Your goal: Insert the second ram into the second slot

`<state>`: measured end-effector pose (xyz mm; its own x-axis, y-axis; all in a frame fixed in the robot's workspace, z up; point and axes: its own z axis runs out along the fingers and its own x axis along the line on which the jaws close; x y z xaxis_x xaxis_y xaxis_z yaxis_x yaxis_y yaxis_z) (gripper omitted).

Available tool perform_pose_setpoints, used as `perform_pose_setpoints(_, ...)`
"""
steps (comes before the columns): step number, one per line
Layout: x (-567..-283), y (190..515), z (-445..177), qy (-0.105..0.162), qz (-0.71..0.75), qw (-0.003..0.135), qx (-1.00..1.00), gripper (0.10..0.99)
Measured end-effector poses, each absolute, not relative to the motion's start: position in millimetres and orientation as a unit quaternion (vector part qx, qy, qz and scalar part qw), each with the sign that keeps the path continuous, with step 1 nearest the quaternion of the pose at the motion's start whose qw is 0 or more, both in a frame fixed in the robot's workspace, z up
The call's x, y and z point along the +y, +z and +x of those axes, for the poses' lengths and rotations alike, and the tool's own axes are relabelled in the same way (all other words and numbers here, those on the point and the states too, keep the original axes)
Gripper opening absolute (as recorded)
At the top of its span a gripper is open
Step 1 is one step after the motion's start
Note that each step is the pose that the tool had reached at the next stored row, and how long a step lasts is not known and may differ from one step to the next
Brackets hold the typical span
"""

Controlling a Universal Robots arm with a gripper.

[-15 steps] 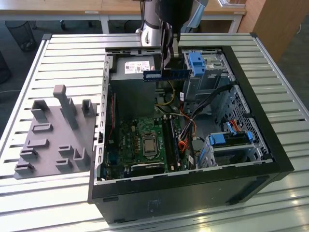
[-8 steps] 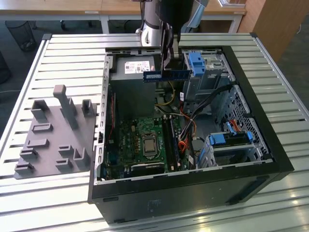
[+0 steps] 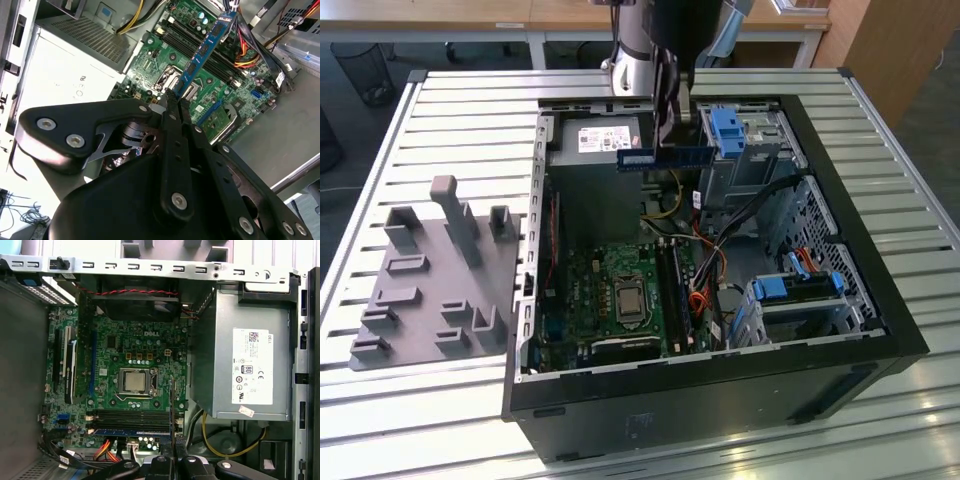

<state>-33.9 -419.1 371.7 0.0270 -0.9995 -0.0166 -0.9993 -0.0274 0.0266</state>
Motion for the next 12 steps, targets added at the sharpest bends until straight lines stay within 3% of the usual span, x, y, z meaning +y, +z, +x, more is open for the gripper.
perform_pose_setpoints(12, -423.1, 371.7, -33.9, -0.015, 0.717, 0.004, -0.697, 0.137)
